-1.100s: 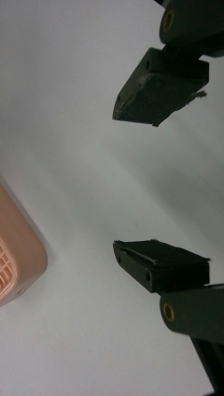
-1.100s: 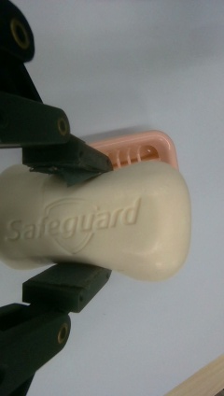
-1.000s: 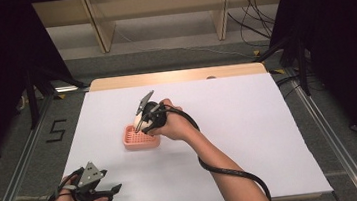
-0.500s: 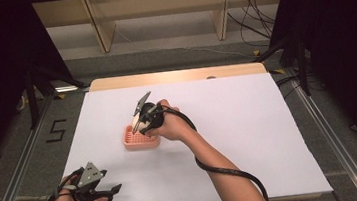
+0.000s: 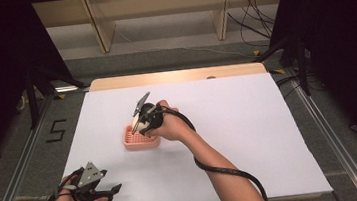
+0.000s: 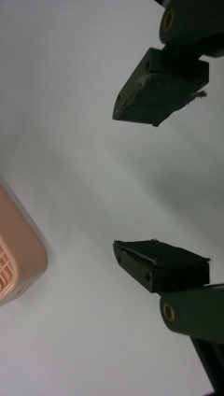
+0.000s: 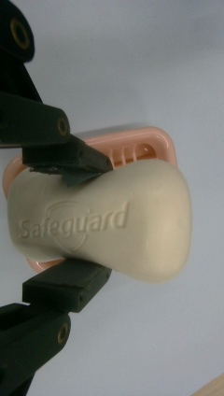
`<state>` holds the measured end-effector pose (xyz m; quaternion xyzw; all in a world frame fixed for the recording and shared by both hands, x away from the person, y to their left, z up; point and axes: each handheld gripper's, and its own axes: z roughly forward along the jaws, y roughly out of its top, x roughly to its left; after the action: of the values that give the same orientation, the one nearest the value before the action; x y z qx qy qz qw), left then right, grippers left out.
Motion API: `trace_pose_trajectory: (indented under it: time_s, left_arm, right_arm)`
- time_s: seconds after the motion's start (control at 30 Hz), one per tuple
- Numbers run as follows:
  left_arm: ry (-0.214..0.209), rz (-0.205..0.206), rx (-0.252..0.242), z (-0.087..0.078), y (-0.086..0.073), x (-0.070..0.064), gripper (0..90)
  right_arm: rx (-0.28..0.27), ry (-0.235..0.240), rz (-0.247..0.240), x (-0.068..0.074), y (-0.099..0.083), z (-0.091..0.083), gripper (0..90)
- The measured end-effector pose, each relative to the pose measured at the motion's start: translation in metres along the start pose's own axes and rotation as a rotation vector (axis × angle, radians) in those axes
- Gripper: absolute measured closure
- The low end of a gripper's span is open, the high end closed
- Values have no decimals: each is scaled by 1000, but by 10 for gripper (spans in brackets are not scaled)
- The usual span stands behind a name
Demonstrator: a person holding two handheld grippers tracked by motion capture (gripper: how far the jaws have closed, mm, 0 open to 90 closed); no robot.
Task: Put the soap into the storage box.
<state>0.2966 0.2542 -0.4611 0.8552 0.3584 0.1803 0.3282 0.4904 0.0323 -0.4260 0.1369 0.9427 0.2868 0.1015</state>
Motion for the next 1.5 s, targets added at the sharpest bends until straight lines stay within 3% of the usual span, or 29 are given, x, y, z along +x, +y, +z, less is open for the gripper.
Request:
trace_pose_trajectory:
  time_s: [0.43, 0.5, 0.67, 0.7, 0.73, 0.83, 0.9, 1.5]
  left_arm:
    - [2, -5, -4, 0, 0, 0, 301]
    - [-1, 56, 30, -3, 1, 3, 301]
    - [1, 50, 25, -2, 1, 3, 301]
    - [5, 9, -5, 0, 1, 0, 301]
    - [2, -6, -5, 0, 0, 0, 301]
    - [6, 17, -5, 0, 1, 1, 301]
    - [2, -6, -6, 0, 0, 0, 301]
    - [1, -5, -5, 0, 0, 0, 301]
  right_arm:
    - [10, 3, -2, 2, 1, 5, 505]
    - [8, 7, 1, 2, 1, 7, 505]
    - [15, 6, -4, 3, 1, 9, 505]
    - [16, 17, -5, 3, 2, 10, 505]
    - [15, 17, -11, 4, 2, 11, 505]
    - [16, 19, -5, 5, 1, 14, 505]
    - [19, 17, -5, 5, 1, 15, 504]
    - [33, 17, -13, 5, 2, 18, 499]
